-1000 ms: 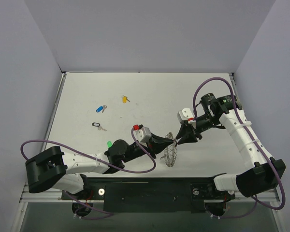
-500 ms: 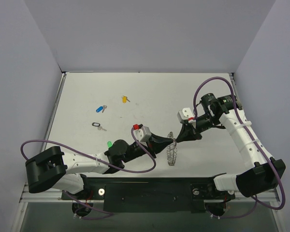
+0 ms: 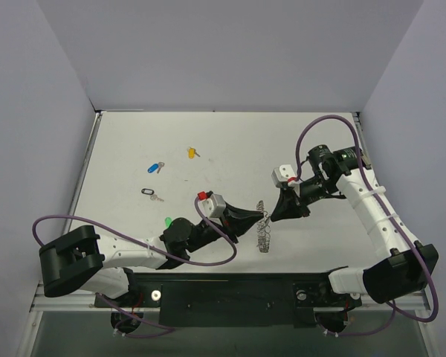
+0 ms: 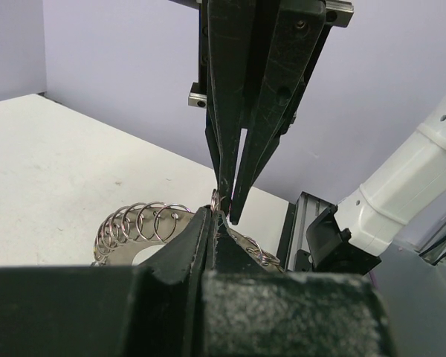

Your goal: Put the keys on the keyring

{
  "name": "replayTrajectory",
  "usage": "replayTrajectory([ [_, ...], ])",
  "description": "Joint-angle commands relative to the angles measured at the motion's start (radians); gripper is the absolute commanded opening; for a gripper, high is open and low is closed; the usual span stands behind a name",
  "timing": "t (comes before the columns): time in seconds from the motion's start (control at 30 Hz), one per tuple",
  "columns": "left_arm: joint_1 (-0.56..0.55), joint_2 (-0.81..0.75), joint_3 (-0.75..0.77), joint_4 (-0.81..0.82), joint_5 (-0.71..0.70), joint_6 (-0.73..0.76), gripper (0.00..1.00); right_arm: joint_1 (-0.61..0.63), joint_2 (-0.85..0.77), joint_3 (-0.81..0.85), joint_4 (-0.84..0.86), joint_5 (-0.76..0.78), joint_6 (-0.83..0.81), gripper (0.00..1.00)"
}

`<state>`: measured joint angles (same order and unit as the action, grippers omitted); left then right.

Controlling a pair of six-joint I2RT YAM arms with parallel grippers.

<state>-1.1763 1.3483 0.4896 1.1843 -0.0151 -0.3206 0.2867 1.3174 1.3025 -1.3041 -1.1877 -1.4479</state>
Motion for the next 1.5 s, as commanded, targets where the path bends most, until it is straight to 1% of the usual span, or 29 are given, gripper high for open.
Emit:
replayTrajectory([
  [0.0, 0.012, -0.020, 0.027, 0.166, -0.022, -0.023, 0.00, 0.000, -0.010, -0.025, -0.136, -0.035, 0.041, 0.00],
  [0.33, 0.018, 0.018, 0.024, 0.235, -0.013, -0.064, 0.00, 0.020, -0.007, -0.025, -0.118, -0.036, 0.070, 0.00],
  [0.4, 0.023, 0.018, 0.023, 0.233, -0.002, -0.069, 0.00, 0.016, -0.013, -0.014, -0.118, -0.032, 0.086, 0.00],
  [0.47, 0.033, 0.014, 0.018, 0.225, 0.041, -0.080, 0.00, 0.005, -0.029, 0.007, -0.119, -0.015, 0.110, 0.01],
  [0.5, 0.043, 0.012, 0.015, 0.210, 0.053, -0.087, 0.00, -0.003, -0.040, 0.024, -0.121, -0.012, 0.127, 0.05],
  [0.53, 0.047, 0.005, 0.014, 0.206, 0.087, -0.092, 0.00, -0.015, -0.047, 0.030, -0.126, -0.010, 0.132, 0.16],
  [0.6, 0.066, -0.001, 0.009, 0.187, 0.128, -0.098, 0.00, -0.026, -0.060, 0.044, -0.136, -0.013, 0.133, 0.29],
  [0.67, 0.072, -0.006, 0.006, 0.176, 0.156, -0.103, 0.00, -0.026, -0.069, 0.040, -0.138, -0.021, 0.127, 0.37],
  [0.7, 0.075, -0.008, 0.007, 0.172, 0.165, -0.103, 0.00, -0.026, -0.070, 0.035, -0.138, -0.029, 0.123, 0.38],
  [0.83, 0.079, 0.011, 0.026, 0.169, 0.185, -0.112, 0.00, -0.024, -0.052, 0.043, -0.165, -0.058, 0.075, 0.39],
  [0.97, 0.079, 0.052, 0.055, 0.190, 0.204, -0.130, 0.00, -0.017, 0.000, 0.070, -0.260, -0.076, -0.027, 0.39],
  [1.13, 0.076, 0.084, 0.073, 0.227, 0.208, -0.144, 0.00, -0.014, 0.031, 0.083, -0.265, -0.095, -0.039, 0.39],
  [1.3, 0.075, 0.086, 0.075, 0.230, 0.192, -0.140, 0.00, 0.014, 0.023, 0.064, -0.264, -0.086, -0.045, 0.36],
  [1.37, 0.075, 0.083, 0.072, 0.232, 0.175, -0.132, 0.00, 0.017, 0.025, 0.058, -0.264, -0.082, -0.045, 0.32],
  [1.47, 0.073, 0.077, 0.066, 0.236, 0.155, -0.123, 0.00, 0.017, 0.025, 0.050, -0.264, -0.078, -0.045, 0.29],
])
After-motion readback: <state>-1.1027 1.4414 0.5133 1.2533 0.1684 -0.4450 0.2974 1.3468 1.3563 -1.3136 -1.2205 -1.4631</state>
